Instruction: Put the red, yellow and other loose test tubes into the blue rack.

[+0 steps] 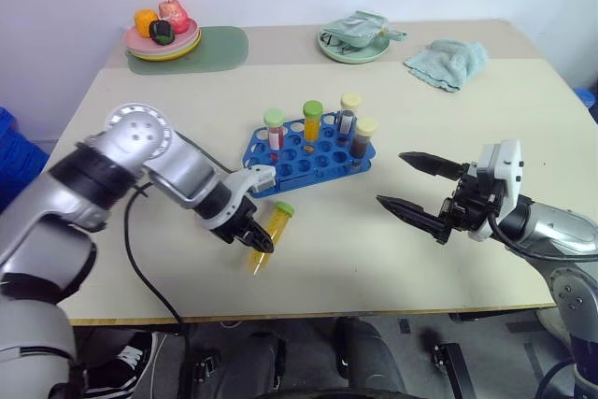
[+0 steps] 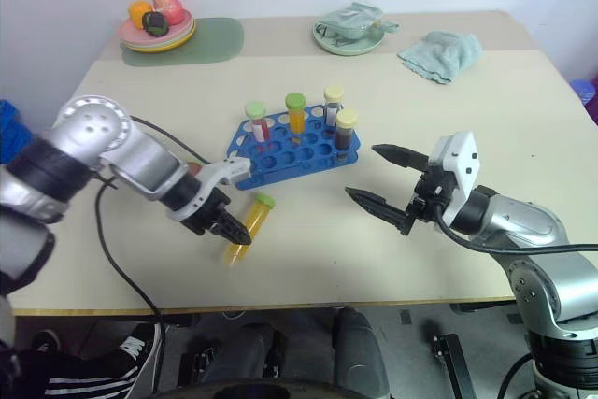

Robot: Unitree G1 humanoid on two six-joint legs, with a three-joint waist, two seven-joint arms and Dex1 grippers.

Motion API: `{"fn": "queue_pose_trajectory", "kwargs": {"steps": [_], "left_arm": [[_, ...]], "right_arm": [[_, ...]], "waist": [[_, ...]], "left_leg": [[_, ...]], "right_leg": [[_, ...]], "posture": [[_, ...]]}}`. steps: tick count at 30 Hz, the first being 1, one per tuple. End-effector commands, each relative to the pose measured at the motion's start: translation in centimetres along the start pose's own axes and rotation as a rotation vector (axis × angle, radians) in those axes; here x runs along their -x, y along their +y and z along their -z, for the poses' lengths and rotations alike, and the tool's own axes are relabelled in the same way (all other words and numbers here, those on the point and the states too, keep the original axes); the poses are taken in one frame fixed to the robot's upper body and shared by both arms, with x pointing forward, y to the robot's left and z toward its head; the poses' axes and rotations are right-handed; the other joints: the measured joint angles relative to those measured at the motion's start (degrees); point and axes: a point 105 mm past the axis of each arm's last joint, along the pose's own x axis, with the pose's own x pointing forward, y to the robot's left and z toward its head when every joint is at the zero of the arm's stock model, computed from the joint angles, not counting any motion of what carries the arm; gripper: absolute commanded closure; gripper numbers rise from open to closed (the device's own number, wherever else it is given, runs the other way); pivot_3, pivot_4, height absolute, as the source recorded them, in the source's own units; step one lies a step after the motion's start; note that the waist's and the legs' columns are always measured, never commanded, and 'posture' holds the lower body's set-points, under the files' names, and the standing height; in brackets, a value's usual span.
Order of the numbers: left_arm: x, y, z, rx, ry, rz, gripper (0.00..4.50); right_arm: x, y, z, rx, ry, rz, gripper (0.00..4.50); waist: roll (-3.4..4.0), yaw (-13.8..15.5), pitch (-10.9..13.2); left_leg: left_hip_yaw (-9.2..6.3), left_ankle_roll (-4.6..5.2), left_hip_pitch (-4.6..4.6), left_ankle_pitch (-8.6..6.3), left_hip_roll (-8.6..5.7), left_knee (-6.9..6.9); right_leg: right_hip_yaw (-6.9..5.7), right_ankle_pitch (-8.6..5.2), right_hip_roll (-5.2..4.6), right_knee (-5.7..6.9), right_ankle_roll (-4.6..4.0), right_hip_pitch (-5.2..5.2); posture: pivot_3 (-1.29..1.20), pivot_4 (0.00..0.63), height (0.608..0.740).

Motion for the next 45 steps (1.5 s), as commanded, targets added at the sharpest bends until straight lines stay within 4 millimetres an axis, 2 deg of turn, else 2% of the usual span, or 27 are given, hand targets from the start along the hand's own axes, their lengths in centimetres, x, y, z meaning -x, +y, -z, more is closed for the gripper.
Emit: {"fn": "queue_pose_trajectory", "kwargs": {"steps": [1,5,8,10,14,16,19,21,25,36,41,45], "left_arm": [[1.6,-1.5,-0.6,-0.104,-0.137,-0.009,3.71],[2.5,-3.0,-2.7,-0.299,-0.504,-0.088,3.71],[2.9,-4.4,-3.3,-0.386,-0.729,-0.006,3.71],[2.5,-3.3,-3.4,-0.402,-0.851,-0.075,3.71],[3.0,-3.1,-3.9,-0.447,-1.103,-0.054,3.71],[3.0,-3.5,-4.1,-0.606,-1.171,-0.101,3.71],[2.7,-3.2,-4.3,-0.679,-1.291,-0.154,3.71],[1.9,-2.7,-4.6,-0.728,-1.313,-0.202,3.71],[1.9,-1.8,-6.4,-0.856,-1.374,-0.368,3.71],[1.6,-1.2,-11.2,-0.791,-1.518,-0.417,3.71],[0.6,-1.4,-12.7,-0.780,-1.515,-0.390,3.71],[-0.7,-1.9,-12.8,-0.767,-1.505,-0.338,3.71]], "right_arm": [[0.6,0.0,-0.7,0.029,-0.005,-0.015,0.00],[1.4,-0.4,-0.8,0.040,0.005,0.000,0.00],[1.8,-0.6,-1.0,0.036,0.008,0.007,0.00],[2.1,-0.6,-1.0,0.024,0.012,0.015,0.00],[2.5,-0.5,-0.6,-0.004,0.023,0.026,0.00],[2.6,-0.5,-0.4,-0.005,0.028,0.030,0.00],[2.6,-0.9,-0.6,-0.005,0.022,0.052,0.00],[2.4,-1.2,-0.6,0.000,0.019,0.063,0.00],[1.7,-1.0,-0.7,-0.011,-0.001,0.067,0.00],[1.6,-1.6,-0.5,-0.001,0.005,0.082,0.00],[2.0,-1.9,-0.4,0.008,0.019,0.093,0.00],[2.6,-2.5,-0.5,0.019,0.030,0.118,0.00]], "waist": [[0.00,0.15,0.00],[0.00,0.57,-0.01],[0.02,0.59,-0.02],[0.03,0.54,-0.02],[0.05,0.64,-0.03],[0.00,0.92,-0.01],[0.05,0.88,-0.04],[0.05,0.76,-0.04],[0.03,0.88,-0.03],[0.01,0.76,-0.02],[0.01,0.78,-0.02],[0.00,0.81,-0.01]], "left_leg": [[0.00,0.00,0.00,0.00,0.00,0.00],[-0.03,0.00,0.02,0.00,0.00,0.04],[0.02,0.00,0.06,0.00,0.01,0.01],[0.05,0.00,0.08,0.00,0.02,-0.02],[0.16,0.00,0.26,0.00,0.05,-0.14],[0.13,0.02,0.24,-0.01,0.05,-0.07],[0.13,0.08,0.39,-0.05,0.04,-0.09],[0.12,0.10,0.46,-0.06,0.06,-0.10],[0.10,0.11,0.45,-0.06,0.06,-0.08],[0.10,0.19,0.41,-0.10,0.05,-0.02],[0.09,0.18,0.43,-0.10,0.06,-0.03],[0.09,0.19,0.42,-0.10,0.05,-0.02]], "right_leg": [[0.00,0.00,-0.01,0.00,0.00,0.01],[-0.01,0.00,-0.03,-0.05,0.00,0.10],[-0.01,0.00,-0.01,-0.08,0.00,0.15],[-0.01,0.00,0.00,-0.10,0.00,0.16],[0.02,-0.01,0.02,-0.13,-0.02,0.32],[0.01,0.00,0.00,-0.18,-0.01,0.40],[0.00,-0.01,0.00,-0.25,-0.01,0.61],[0.00,-0.01,0.01,-0.30,-0.01,0.69],[-0.02,0.00,0.01,-0.28,-0.01,0.70],[-0.05,0.01,0.00,-0.30,0.02,0.70],[-0.06,0.01,0.00,-0.28,0.02,0.69],[-0.06,0.01,0.00,-0.29,0.02,0.69]], "posture": [[0.00,0.150,0.740],[0.00,0.150,0.740],[0.00,0.150,0.740],[0.00,0.150,0.740],[0.00,0.150,0.740],[0.00,0.150,0.740],[0.00,0.150,0.740],[0.00,0.150,0.740],[0.00,0.150,0.740],[0.00,0.150,0.740],[0.00,0.150,0.740],[0.00,0.150,0.740]]}}
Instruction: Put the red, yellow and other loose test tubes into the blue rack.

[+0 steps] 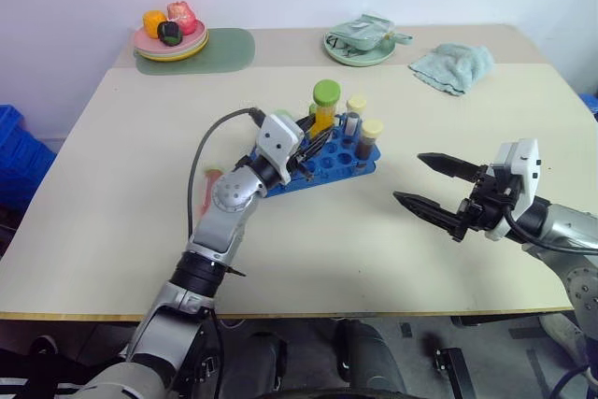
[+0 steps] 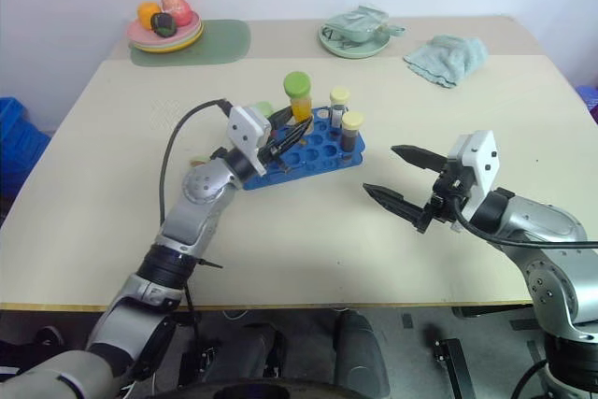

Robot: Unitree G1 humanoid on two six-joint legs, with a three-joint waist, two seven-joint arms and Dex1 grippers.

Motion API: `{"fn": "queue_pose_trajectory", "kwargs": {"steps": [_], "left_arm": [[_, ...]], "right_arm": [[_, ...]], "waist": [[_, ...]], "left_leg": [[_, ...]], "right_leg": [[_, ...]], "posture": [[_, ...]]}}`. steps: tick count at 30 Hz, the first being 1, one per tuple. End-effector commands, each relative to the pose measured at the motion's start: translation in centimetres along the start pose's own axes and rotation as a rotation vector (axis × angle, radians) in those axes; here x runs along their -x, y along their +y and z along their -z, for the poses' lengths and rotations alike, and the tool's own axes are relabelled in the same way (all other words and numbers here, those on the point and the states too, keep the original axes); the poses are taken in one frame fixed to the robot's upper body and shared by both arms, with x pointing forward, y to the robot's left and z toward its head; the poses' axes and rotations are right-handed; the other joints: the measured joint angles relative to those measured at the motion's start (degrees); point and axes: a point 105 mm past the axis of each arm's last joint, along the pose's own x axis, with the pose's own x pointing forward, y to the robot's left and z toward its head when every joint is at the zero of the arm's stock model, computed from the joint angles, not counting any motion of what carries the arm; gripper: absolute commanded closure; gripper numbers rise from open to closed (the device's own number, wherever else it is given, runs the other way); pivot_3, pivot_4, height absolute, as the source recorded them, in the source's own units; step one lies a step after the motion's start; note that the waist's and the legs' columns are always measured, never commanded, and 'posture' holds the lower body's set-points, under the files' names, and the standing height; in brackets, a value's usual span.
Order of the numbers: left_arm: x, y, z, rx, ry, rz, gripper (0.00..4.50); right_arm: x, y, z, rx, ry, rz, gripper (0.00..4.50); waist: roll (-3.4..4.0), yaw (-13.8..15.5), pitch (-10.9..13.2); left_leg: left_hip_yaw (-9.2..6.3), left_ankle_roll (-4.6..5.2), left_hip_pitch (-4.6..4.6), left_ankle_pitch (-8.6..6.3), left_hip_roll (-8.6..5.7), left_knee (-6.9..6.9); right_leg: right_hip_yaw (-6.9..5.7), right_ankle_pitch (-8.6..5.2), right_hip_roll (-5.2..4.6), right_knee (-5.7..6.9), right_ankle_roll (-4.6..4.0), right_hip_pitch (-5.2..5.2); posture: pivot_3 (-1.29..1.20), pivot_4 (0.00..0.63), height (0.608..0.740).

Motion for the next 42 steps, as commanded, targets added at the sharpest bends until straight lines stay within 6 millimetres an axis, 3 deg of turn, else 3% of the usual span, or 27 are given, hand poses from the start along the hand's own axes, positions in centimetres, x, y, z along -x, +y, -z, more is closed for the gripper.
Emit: {"fn": "queue_pose_trajectory", "kwargs": {"steps": [1,6,18,26,40,42], "left_arm": [[-0.4,-1.0,-0.9,-0.007,-0.051,0.038,3.71],[-0.7,-2.1,-0.5,-0.024,-0.033,0.067,3.71],[-0.2,-1.3,1.6,0.006,0.063,-0.004,3.71],[0.0,-2.0,2.5,0.077,0.094,-0.011,3.71],[0.4,-2.5,3.0,0.160,0.115,-0.020,3.71],[0.3,-2.4,2.9,0.150,0.110,-0.018,2.65]], "right_arm": [[0.8,-0.8,-1.2,0.058,-0.017,0.035,0.00],[0.9,-0.6,-1.2,0.060,-0.018,0.041,0.00],[1.1,-0.6,-1.2,0.061,-0.009,0.058,0.00],[1.2,-0.7,-1.2,0.064,-0.001,0.060,0.00],[1.3,-0.5,-1.0,0.064,0.008,0.061,0.00],[1.3,-0.6,-1.1,0.066,0.006,0.062,0.00]], "waist": [[0.00,-0.04,0.00],[0.00,-0.07,0.00],[-0.01,0.11,0.00],[-0.01,0.13,0.00],[-0.01,1.16,0.00],[-0.01,1.19,0.00]], "left_leg": [[0.00,0.00,0.00,0.00,0.00,0.00],[-0.01,0.00,0.00,0.00,0.01,-0.01],[-0.02,0.00,0.00,0.00,0.01,-0.01],[-0.02,0.00,0.00,0.00,0.01,-0.01],[0.00,0.00,0.02,0.00,0.01,0.00],[0.00,0.00,0.01,0.00,0.01,0.00]], "right_leg": [[0.00,0.00,0.00,0.00,0.00,0.00],[0.00,0.00,0.00,0.00,0.00,0.00],[0.00,0.00,0.00,-0.01,0.00,0.00],[0.00,0.00,-0.01,-0.01,0.00,0.00],[0.01,0.00,0.00,-0.01,0.00,0.00],[0.01,0.00,0.00,-0.01,0.00,0.00]], "posture": [[0.00,0.150,0.740],[0.00,0.150,0.740],[0.00,0.150,0.740],[0.00,0.150,0.740],[0.00,0.150,0.740],[0.00,0.150,0.740]]}}
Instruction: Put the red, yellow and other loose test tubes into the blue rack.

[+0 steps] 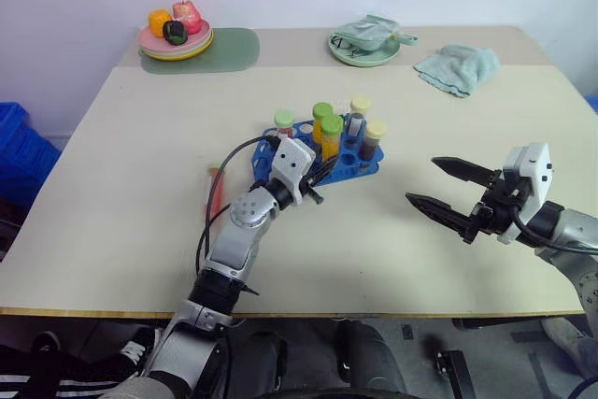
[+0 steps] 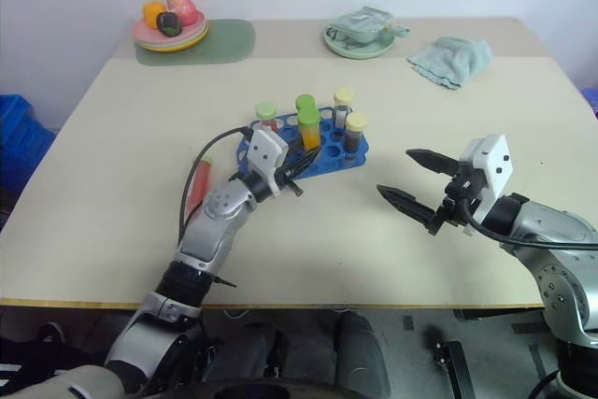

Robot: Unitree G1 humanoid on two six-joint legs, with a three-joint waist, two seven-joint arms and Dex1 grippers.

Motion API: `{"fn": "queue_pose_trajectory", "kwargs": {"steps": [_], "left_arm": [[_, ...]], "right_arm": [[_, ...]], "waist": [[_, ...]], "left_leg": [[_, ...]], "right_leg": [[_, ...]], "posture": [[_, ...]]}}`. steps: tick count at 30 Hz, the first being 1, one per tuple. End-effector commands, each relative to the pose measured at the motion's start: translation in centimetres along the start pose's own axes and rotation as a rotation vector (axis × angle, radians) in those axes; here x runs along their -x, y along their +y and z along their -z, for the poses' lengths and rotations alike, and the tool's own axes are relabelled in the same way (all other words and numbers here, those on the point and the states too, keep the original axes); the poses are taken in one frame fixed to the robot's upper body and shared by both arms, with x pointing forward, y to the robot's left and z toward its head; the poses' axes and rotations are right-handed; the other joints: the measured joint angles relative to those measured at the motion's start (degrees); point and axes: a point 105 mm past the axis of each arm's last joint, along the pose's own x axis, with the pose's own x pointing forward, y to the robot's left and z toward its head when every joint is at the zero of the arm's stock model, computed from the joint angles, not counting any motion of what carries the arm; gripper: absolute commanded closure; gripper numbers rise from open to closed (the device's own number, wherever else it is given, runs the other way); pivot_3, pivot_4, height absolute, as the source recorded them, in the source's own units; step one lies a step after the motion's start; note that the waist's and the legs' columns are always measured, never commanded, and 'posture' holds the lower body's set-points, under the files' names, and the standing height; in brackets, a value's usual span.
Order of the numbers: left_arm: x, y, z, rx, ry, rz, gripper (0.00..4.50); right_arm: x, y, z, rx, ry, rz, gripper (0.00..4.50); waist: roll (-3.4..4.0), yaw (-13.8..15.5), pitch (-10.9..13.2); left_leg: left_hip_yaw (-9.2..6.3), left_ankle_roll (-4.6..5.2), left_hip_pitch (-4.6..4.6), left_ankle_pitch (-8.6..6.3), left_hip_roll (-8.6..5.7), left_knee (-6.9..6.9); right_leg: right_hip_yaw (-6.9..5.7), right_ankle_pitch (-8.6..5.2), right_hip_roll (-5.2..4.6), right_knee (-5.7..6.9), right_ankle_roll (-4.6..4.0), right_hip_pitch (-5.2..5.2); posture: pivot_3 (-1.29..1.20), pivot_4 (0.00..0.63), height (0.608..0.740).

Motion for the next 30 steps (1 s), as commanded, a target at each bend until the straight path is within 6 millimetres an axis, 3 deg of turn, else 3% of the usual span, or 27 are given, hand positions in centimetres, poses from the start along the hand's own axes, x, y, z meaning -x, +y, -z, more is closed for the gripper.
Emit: {"fn": "queue_pose_trajectory", "kwargs": {"steps": [1,5,12,23,26,30], "left_arm": [[0.0,0.1,-1.2,-0.010,-0.042,0.004,2.28],[0.1,0.2,-1.4,0.006,-0.049,0.007,0.12],[1.0,0.6,-2.5,-0.051,-0.060,0.013,0.04],[7.3,1.2,-5.8,-0.072,-0.014,0.087,0.04],[8.8,2.0,-7.1,-0.078,0.023,0.035,0.04],[11.8,5.1,-7.2,-0.044,0.176,-0.114,0.04]], "right_arm": [[0.2,0.1,-1.7,0.070,-0.034,0.004,0.00],[0.2,0.1,-1.7,0.072,-0.034,0.004,0.00],[0.1,0.1,-1.6,0.074,-0.038,0.005,0.00],[-0.1,-0.4,-1.3,0.074,-0.043,0.001,0.00],[-0.4,-0.5,-1.3,0.075,-0.046,-0.013,0.00],[-0.8,-0.5,-1.5,0.075,-0.054,-0.030,0.00]], "waist": [[0.00,0.02,0.00],[0.00,0.06,0.00],[0.00,0.02,0.00],[0.01,-0.05,0.00],[0.01,-0.02,0.00],[0.01,-0.13,0.00]], "left_leg": [[0.00,0.00,0.00,0.00,0.00,0.00],[0.00,0.00,-0.01,0.00,0.00,0.00],[0.00,0.00,-0.01,0.00,0.00,0.00],[-0.03,0.00,-0.01,0.00,0.02,0.00],[-0.03,0.00,0.00,0.00,0.02,-0.01],[-0.05,0.00,0.02,0.00,0.04,-0.04]], "right_leg": [[0.00,0.00,0.00,0.00,0.00,0.00],[0.00,0.00,0.00,0.00,0.00,0.00],[0.00,0.00,0.00,0.00,0.00,0.00],[0.00,0.00,0.00,0.00,-0.01,0.00],[0.01,-0.01,0.00,0.00,-0.01,0.00],[0.01,-0.01,0.02,0.02,-0.01,-0.01]], "posture": [[0.00,0.150,0.740],[0.00,0.150,0.740],[0.00,0.150,0.740],[0.00,0.150,0.740],[0.00,0.150,0.740],[0.00,0.150,0.740]]}}
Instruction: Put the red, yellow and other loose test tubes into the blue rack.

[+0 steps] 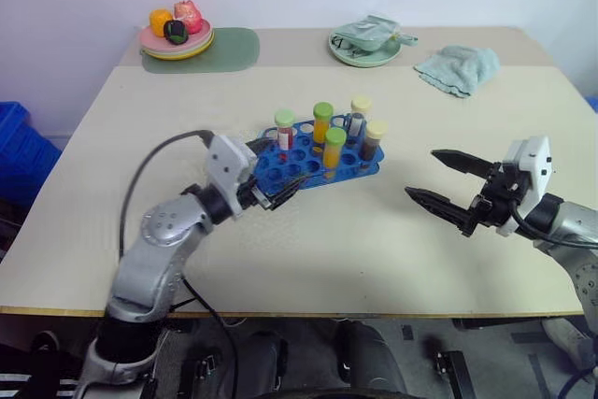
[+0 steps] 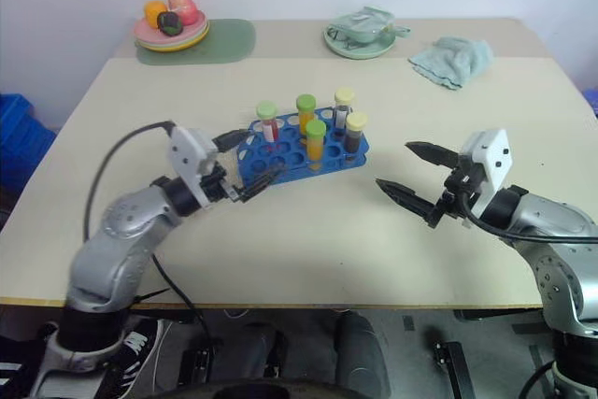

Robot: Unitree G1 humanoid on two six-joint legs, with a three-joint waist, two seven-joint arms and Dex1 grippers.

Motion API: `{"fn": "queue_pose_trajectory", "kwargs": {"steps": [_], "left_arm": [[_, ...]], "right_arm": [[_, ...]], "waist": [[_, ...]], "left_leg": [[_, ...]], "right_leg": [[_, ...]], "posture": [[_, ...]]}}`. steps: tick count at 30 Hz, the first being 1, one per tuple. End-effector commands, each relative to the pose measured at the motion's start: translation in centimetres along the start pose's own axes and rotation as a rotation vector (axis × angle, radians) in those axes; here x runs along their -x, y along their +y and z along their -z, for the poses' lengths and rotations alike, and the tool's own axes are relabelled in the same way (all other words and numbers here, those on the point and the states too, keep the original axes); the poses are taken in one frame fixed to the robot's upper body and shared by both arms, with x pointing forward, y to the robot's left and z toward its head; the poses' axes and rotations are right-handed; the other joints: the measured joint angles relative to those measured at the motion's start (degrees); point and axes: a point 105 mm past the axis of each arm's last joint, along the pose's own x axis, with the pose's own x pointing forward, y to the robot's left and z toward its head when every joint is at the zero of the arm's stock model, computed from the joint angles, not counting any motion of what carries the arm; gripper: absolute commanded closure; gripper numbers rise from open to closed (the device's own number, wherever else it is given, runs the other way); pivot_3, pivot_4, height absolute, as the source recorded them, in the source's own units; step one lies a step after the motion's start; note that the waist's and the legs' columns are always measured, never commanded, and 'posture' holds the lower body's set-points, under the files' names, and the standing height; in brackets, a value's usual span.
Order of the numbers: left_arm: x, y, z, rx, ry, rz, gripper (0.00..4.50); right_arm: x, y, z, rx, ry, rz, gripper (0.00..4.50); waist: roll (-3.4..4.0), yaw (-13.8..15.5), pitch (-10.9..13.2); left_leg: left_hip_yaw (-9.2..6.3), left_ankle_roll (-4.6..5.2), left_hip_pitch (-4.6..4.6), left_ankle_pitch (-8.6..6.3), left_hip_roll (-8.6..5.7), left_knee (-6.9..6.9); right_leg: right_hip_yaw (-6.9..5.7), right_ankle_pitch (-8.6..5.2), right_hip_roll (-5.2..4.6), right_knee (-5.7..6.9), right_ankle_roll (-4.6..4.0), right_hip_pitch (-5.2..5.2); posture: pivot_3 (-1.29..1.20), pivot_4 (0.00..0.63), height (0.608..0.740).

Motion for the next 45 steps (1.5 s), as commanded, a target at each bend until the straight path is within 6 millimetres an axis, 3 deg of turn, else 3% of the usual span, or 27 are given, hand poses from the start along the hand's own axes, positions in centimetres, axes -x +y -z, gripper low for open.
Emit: {"fn": "queue_pose_trajectory", "kwargs": {"steps": [1,4,9,12,20,26,35,45], "left_arm": [[3.0,3.0,0.1,0.090,0.126,-0.140,0.04],[4.6,5.1,0.5,0.183,0.252,-0.216,0.04],[5.0,7.6,-0.2,0.223,0.398,-0.325,0.04],[5.7,8.3,1.1,0.322,0.508,-0.368,0.04],[6.4,9.4,3.4,0.268,0.772,-0.410,0.04],[5.4,10.7,4.8,0.394,0.860,-0.417,0.04],[4.1,10.1,5.7,0.558,0.988,-0.342,0.04],[5.3,9.2,5.9,0.732,1.098,-0.331,0.04]], "right_arm": [[-0.2,0.0,-0.8,0.030,-0.030,-0.016,0.00],[-0.5,-0.2,-0.8,0.033,-0.030,-0.026,0.00],[-1.0,-0.4,-1.1,0.043,-0.031,-0.052,0.00],[-1.2,-0.6,-1.2,0.048,-0.031,-0.057,0.00],[-1.2,-0.2,-1.3,0.055,-0.033,-0.062,0.00],[-1.2,0.0,-1.2,0.055,-0.035,-0.055,0.00],[-1.3,0.0,-1.2,0.057,-0.040,-0.050,0.00],[-0.4,0.1,-0.9,0.047,-0.012,-0.070,0.00]], "waist": [[0.00,-0.06,0.00],[-0.01,-0.11,0.01],[-0.11,0.13,0.05],[-0.10,-0.28,0.05],[-0.12,-1.39,0.08],[-0.13,-1.32,0.08],[-0.13,-1.40,0.09],[-0.13,-1.44,0.09]], "left_leg": [[0.00,0.00,0.01,0.00,0.00,-0.01],[0.00,0.00,0.01,0.00,0.00,-0.01],[-0.13,0.00,0.00,0.00,-0.06,0.08],[-0.13,-0.02,0.03,0.00,-0.06,-0.03],[-0.18,-0.10,-0.02,0.03,-0.04,-0.10],[-0.22,-0.12,-0.05,0.04,-0.06,-0.08],[-0.24,-0.14,-0.09,0.05,-0.08,-0.06],[-0.24,-0.15,-0.12,0.06,-0.11,-0.07]], "right_leg": [[0.00,0.00,0.00,0.01,0.00,-0.01],[0.00,0.00,0.02,0.03,0.00,-0.01],[-0.05,0.00,0.01,0.02,0.00,0.09],[-0.05,-0.01,0.02,0.03,0.00,0.03],[-0.05,-0.01,0.03,0.06,-0.01,-0.09],[-0.06,-0.01,0.01,0.07,-0.01,-0.10],[-0.05,-0.01,-0.02,0.16,0.00,-0.22],[0.01,-0.01,-0.02,0.24,0.00,-0.37]], "posture": [[0.00,0.150,0.740],[0.00,0.150,0.740],[0.00,0.150,0.740],[0.00,0.150,0.740],[0.00,0.150,0.740],[0.00,0.150,0.740],[0.00,0.150,0.740],[0.00,0.150,0.740]]}}
